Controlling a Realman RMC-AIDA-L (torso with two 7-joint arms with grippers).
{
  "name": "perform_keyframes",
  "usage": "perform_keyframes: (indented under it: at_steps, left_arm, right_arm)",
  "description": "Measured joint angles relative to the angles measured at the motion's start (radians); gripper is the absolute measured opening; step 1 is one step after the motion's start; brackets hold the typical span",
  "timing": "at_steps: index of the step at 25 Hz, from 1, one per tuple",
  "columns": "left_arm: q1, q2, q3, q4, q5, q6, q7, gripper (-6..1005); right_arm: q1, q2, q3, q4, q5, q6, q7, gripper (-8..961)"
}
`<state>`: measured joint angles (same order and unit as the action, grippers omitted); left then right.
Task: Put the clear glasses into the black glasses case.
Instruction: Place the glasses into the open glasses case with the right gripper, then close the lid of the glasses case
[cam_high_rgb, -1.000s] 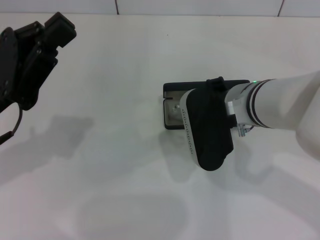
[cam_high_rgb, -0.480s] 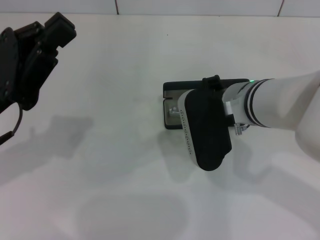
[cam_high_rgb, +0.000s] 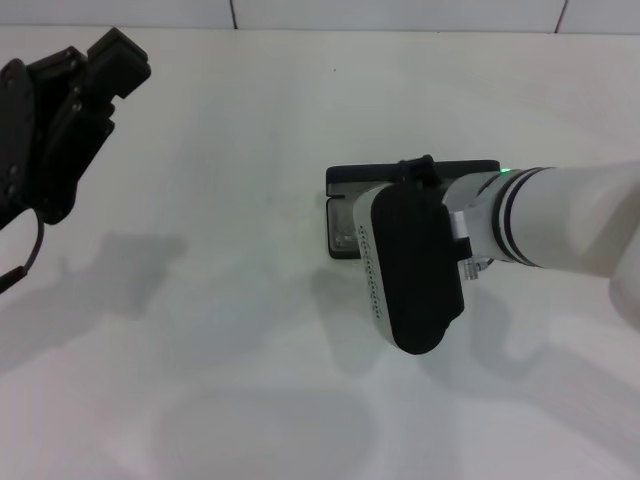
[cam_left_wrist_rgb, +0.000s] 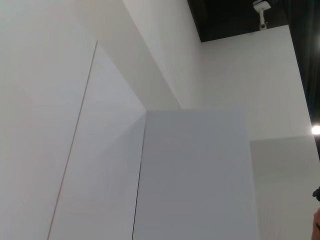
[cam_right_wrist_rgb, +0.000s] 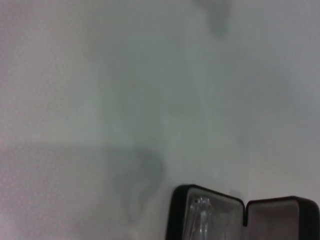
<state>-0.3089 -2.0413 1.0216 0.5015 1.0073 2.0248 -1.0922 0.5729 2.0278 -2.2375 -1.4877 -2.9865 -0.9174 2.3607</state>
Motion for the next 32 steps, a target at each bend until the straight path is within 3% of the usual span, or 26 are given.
perform_keyframes:
  at_steps: [9,16,20,25,29,32]
  left_arm:
    - [0.004,-0.003,0.000,0.000,-0.001,0.003,0.000,70]
    - [0.003,-0.004,0.000,0.006,0.002,0.003,-0.003,70]
    - [-0.002,0.014,0.003,0.011,0.007,0.003,-0.020,71]
    - [-0.019,0.041,0.001,0.011,0.007,-0.004,-0.043,71]
    - [-0.082,0.050,0.000,0.012,0.020,-0.038,-0.083,71]
    - [-0.142,0.053,0.000,0.029,0.070,-0.108,-0.140,71]
  right_arm:
    - [-0.042,0.000,0.003,-0.055,0.000,-0.010,0.000,344]
    - [-0.186,-0.005,0.031,-0.217,0.007,-0.009,0.000,339]
    - [-0.271,-0.010,0.081,-0.294,0.082,-0.001,0.000,337]
    - [-0.369,-0.027,0.291,-0.369,0.505,-0.042,-0.126,334]
    - [-0.450,-0.025,0.586,-0.365,0.993,-0.279,-0.365,334]
    - [-0.476,-0.024,0.802,-0.294,1.197,-0.473,-0.447,335]
